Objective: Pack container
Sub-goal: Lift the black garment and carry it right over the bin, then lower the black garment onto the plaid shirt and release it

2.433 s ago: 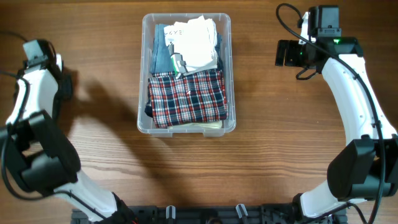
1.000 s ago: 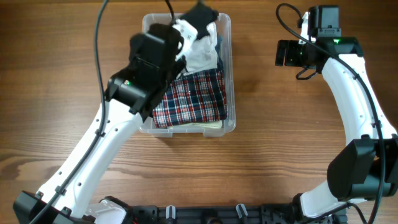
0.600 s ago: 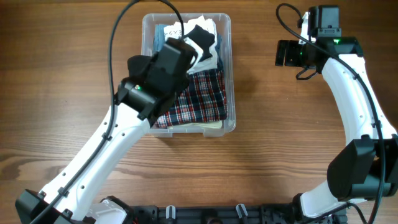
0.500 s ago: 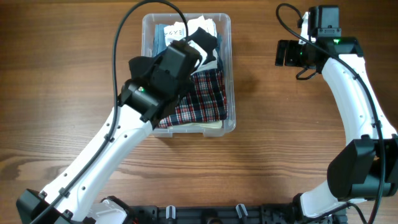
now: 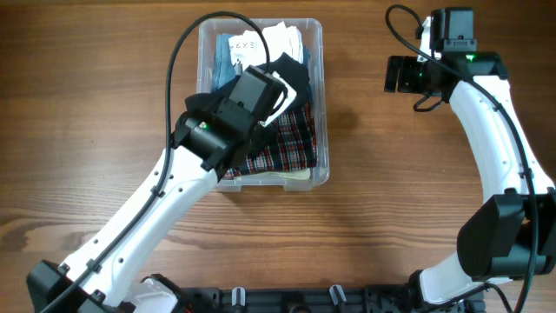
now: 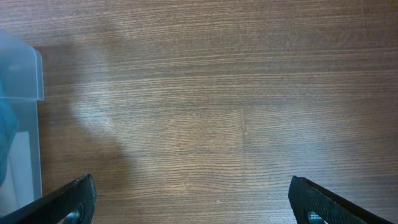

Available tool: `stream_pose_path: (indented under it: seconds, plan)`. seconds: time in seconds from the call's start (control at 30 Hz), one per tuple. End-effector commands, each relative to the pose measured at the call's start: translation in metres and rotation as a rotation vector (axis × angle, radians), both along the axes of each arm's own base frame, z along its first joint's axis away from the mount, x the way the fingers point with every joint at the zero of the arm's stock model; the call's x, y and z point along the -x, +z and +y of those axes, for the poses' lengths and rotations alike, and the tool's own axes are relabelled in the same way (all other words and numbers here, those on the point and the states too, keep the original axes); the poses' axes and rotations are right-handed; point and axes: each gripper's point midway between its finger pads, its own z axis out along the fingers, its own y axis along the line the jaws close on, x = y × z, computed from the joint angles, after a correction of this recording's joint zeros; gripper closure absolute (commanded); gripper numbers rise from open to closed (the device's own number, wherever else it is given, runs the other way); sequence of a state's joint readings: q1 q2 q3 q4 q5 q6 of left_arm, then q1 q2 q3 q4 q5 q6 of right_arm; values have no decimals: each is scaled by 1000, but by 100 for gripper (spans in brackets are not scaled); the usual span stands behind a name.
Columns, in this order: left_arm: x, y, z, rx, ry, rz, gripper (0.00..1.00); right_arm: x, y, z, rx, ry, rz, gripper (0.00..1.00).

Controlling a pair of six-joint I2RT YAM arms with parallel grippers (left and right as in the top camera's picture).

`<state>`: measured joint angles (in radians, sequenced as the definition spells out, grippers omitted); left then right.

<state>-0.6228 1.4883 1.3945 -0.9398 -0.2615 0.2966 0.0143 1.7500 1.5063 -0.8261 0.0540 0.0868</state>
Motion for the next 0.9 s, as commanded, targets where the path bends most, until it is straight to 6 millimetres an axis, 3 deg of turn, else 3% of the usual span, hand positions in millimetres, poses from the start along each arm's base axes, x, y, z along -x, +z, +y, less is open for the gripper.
stream_pose_path:
  seconds: [0.0, 0.27, 0.6, 0.7, 0.77, 0.8, 0.87]
  plan:
    - [9, -6, -16, 66, -33, 75, 96, -3, 17, -2, -1, -22, -45, 0]
    - [24, -24, -14, 30, -45, 176, 96, -3, 17, -2, -1, -22, -45, 0]
    - [50, -32, -27, 105, -106, 307, 93, -3, 17, -2, -1, -21, -45, 0]
    - [54, -33, -24, 92, -103, 325, 54, -3, 17, -2, -1, -22, -45, 0]
    - [54, -34, -23, 91, -103, 327, 19, -3, 17, -2, -1, -22, -45, 0]
    - [54, -33, -23, 91, -103, 326, 10, -3, 17, -2, -1, -22, -45, 0]
    - [53, -33, -24, 93, -104, 323, 4, -3, 17, -2, -1, -22, -45, 0]
